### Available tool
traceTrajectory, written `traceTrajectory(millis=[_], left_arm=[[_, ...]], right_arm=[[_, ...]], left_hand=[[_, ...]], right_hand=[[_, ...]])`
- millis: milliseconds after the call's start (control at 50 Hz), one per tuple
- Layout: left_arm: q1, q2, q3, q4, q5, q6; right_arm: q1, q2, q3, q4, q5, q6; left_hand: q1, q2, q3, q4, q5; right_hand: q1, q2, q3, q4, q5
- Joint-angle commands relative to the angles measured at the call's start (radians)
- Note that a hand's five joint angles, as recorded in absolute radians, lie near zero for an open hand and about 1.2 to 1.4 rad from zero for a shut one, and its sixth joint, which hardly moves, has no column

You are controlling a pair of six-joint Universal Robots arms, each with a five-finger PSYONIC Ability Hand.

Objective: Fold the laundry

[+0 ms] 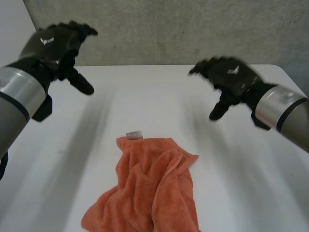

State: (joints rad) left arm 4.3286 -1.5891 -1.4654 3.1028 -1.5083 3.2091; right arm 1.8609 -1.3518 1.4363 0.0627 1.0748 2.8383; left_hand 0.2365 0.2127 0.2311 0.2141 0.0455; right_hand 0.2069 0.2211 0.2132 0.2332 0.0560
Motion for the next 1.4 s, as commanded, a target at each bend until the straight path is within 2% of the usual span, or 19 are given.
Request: traceTrajectory(millis=[20,140,280,400,480,520,640,740,820,900,980,1100,1140,1160,1220,1240,1340,1400], left_arm=[[-0.032,0.008,-0.102,-0.092,-0.013,-0.129],[-0.035,0.073,-0.252,-0.049,-0.021,-0.276],[-0.040,0.136,-0.363,-0.053,-0.021,-0.308],[-0.105,0.149,-0.426,-0.058,-0.024,-0.310],[-0.136,0.141,-0.464,-0.052,-0.026,-0.308],[-0.141,0.135,-0.475,-0.050,-0.026,-0.308],[-0.144,0.098,-0.484,-0.049,-0.026,-0.307],[-0.144,0.052,-0.484,-0.041,-0.018,-0.299],[-0.144,-0.012,-0.480,-0.023,-0.019,-0.293],[-0.145,-0.092,-0.472,-0.004,-0.021,-0.293],[-0.152,-0.166,-0.466,-0.001,-0.019,-0.293],[-0.219,-0.253,-0.428,0.016,-0.021,-0.293],[-0.231,-0.270,-0.417,0.025,-0.023,-0.293],[-0.237,-0.281,-0.408,0.037,-0.027,-0.293],[-0.244,-0.284,-0.398,0.077,-0.052,-0.293],[-0.244,-0.281,-0.389,0.111,-0.078,-0.290],[-0.244,-0.270,-0.304,0.181,-0.130,-0.258],[-0.231,-0.276,-0.203,0.189,-0.128,-0.181]], right_arm=[[0.007,0.117,-0.013,0.144,-0.131,-0.203],[0.040,0.241,-0.016,0.144,-0.144,-0.252],[0.067,0.359,-0.016,0.103,-0.177,-0.264],[0.099,0.407,-0.017,0.019,-0.177,-0.257],[0.118,0.419,-0.023,-0.026,-0.176,-0.247],[0.129,0.418,-0.031,-0.040,-0.173,-0.238],[0.130,0.418,-0.068,-0.046,-0.155,-0.139],[0.119,0.402,-0.077,-0.066,-0.063,-0.045],[0.115,0.367,-0.065,-0.095,0.011,-0.027],[0.110,0.333,-0.051,-0.095,0.045,-0.027],[0.101,0.306,-0.030,-0.092,0.050,-0.027],[0.090,0.267,0.024,-0.093,0.040,-0.027],[0.089,0.255,0.045,-0.095,0.042,-0.027],[0.089,0.249,0.050,-0.096,0.042,-0.028],[0.087,0.229,0.065,-0.096,0.042,-0.027],[0.086,0.221,0.069,-0.096,0.043,-0.028],[0.043,0.155,0.075,-0.089,0.056,-0.028],[0.027,0.111,0.081,-0.080,0.056,-0.028]], left_hand=[[0.003,0.027,0.009,0.026,0.020],[0.015,0.039,0.021,0.038,0.032],[0.036,0.060,0.041,0.058,0.052],[0.036,0.060,0.041,0.058,0.052],[0.036,0.060,0.041,0.058,0.052],[0.036,0.060,0.041,0.058,0.052],[0.056,0.080,0.062,0.079,0.073],[0.103,0.127,0.109,0.126,0.120],[0.103,0.127,0.109,0.126,0.120],[0.112,0.136,0.117,0.134,0.129],[0.124,0.148,0.129,0.146,0.140],[0.156,0.180,0.161,0.178,0.172],[0.255,0.279,0.261,0.278,0.272],[0.468,0.492,0.474,0.490,0.485],[0.915,0.939,0.920,0.937,0.932],[1.157,1.181,1.163,1.180,1.174],[1.160,1.184,1.165,1.182,1.176],[1.160,1.184,1.165,1.182,1.176]], right_hand=[[0.013,-0.001,0.007,-0.013,-0.011],[0.204,0.190,0.197,0.177,0.180],[0.383,0.369,0.377,0.356,0.359],[0.623,0.609,0.617,0.597,0.600],[0.949,0.935,0.943,0.923,0.925],[1.184,1.169,1.177,1.157,1.160],[1.189,1.175,1.183,1.163,1.166],[1.189,1.175,1.183,1.163,1.166],[1.189,1.175,1.183,1.163,1.166],[1.189,1.175,1.183,1.163,1.166],[1.189,1.175,1.183,1.163,1.166],[1.189,1.175,1.183,1.163,1.166],[1.189,1.175,1.183,1.163,1.166],[1.189,1.175,1.183,1.163,1.166],[1.189,1.175,1.183,1.163,1.166],[1.189,1.175,1.183,1.163,1.166],[1.189,1.175,1.183,1.163,1.166],[1.189,1.175,1.183,1.163,1.166]])
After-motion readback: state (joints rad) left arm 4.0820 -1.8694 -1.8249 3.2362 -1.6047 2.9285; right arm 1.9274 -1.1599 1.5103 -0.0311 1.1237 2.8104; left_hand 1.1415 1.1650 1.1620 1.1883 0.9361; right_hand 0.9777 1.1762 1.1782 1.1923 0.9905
